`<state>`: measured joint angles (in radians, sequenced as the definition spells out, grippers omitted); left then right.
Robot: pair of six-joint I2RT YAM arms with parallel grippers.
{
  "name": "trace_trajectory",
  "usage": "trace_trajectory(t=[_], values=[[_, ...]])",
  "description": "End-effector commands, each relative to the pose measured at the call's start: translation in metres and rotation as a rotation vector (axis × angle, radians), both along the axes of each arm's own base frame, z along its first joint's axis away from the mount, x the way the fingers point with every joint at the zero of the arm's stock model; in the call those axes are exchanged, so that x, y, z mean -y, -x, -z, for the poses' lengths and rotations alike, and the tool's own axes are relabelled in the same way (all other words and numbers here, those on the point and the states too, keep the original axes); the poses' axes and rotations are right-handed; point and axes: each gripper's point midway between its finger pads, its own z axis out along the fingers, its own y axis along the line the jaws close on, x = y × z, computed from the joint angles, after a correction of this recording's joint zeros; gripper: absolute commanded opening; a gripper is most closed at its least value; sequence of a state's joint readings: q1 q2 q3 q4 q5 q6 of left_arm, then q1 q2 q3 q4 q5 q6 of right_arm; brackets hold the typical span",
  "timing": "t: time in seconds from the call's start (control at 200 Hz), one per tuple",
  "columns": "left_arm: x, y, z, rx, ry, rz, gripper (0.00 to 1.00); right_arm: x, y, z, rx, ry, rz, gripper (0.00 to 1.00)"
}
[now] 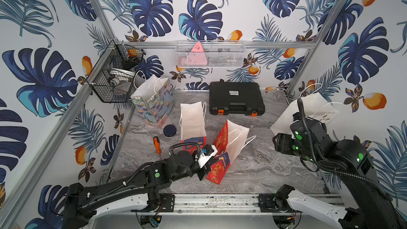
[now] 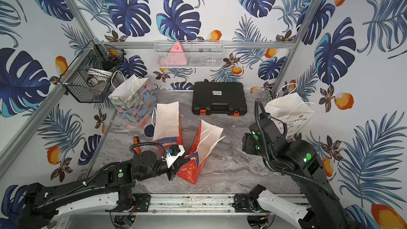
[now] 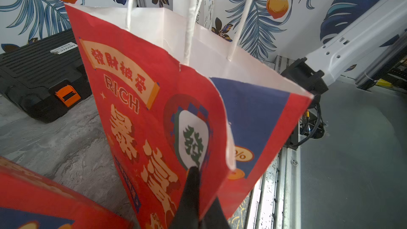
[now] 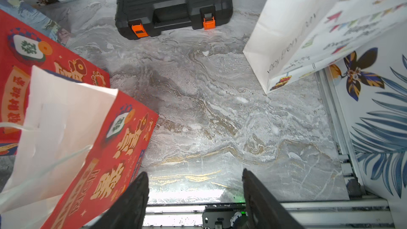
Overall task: Put away the paper bag
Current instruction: Adjust the paper bag at the center of the board.
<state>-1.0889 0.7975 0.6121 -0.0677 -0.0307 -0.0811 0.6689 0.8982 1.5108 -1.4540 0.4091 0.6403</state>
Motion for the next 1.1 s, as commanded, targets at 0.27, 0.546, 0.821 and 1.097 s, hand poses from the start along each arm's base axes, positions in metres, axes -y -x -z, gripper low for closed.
trace_trajectory(t=[0.27,0.546,0.821,1.097], values=[[-0.010,-0.006,0.015,-0.075,0.022,-0.043,0.05,-0.037,-0.034,0.054,-0.098,-0.039,0.039,0.71],[-0.013,-0.002,0.022,-0.071,0.011,-0.027,0.03,-0.069,-0.120,0.057,-0.116,-0.385,-0.093,0.71],[-0.013,0.004,0.015,-0.046,0.044,0.017,0.03,-0.108,-0.161,0.098,-0.293,-0.568,-0.317,0.69],[-0.011,0.002,0.017,-0.035,0.035,0.027,0.04,-0.170,-0.119,0.132,-0.445,-0.662,-0.541,0.67]])
